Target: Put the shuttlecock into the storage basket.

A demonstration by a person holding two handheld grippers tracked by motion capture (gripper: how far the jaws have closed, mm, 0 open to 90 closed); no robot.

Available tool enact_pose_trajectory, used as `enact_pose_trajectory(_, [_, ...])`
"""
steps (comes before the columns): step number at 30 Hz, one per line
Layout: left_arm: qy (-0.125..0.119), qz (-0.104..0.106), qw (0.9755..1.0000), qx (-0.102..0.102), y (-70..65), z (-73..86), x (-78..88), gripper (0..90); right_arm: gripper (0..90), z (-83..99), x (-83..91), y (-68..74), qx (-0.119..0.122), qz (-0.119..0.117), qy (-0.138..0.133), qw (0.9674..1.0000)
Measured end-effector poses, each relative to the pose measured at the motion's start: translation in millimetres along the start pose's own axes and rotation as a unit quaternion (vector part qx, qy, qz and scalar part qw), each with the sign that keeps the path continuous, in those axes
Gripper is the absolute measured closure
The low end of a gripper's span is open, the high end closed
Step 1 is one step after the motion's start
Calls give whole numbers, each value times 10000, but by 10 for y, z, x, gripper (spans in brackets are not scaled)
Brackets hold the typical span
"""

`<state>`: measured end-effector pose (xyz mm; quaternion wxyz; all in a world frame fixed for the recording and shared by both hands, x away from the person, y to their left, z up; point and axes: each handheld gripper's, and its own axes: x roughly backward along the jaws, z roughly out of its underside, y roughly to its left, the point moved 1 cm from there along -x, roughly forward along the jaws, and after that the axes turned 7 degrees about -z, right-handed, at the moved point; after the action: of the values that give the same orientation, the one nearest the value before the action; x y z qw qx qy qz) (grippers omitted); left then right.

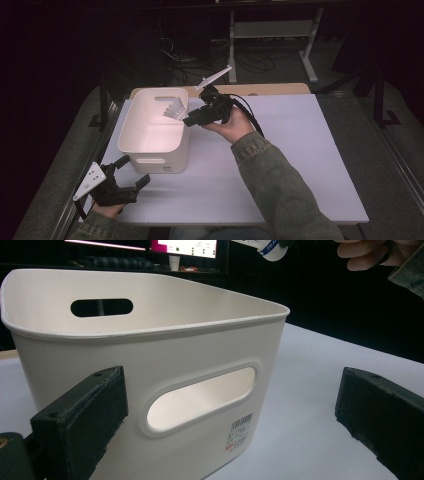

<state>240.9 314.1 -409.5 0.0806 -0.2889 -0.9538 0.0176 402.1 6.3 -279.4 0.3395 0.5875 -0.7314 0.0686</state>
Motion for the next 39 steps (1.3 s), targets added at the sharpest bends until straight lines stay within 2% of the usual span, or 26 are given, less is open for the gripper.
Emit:
enact_pose_trajectory(1, [-24, 8, 10000, -34, 6, 3, -3, 0, 639, -5, -4, 11, -49, -23, -14, 10000])
enact_pose_trajectory(2, [-16, 6, 10000, -28, 5, 2, -3, 0, 639, -13, -12, 2, 68, -9, 15, 10000])
enact_pose_trajectory(11, [-16, 5, 10000, -45, 7, 4, -4, 0, 639, -84, -88, 20, 83, -50, 36, 9999])
enact_pose_trajectory(14, [-15, 8, 10000, -44, 6, 3, -3, 0, 639, -106, -131, 8, 190, -34, 60, 9998])
enact_pose_trajectory(27, [-13, 15, 10000, -35, 6, 5, -3, 0, 639, -174, -259, 52, 200, -112, 113, 9997])
enact_pose_trajectory(39, [-35, 14, 10000, -46, 12, 2, -2, 0, 639, -243, -437, 116, 217, -308, 147, 9992])
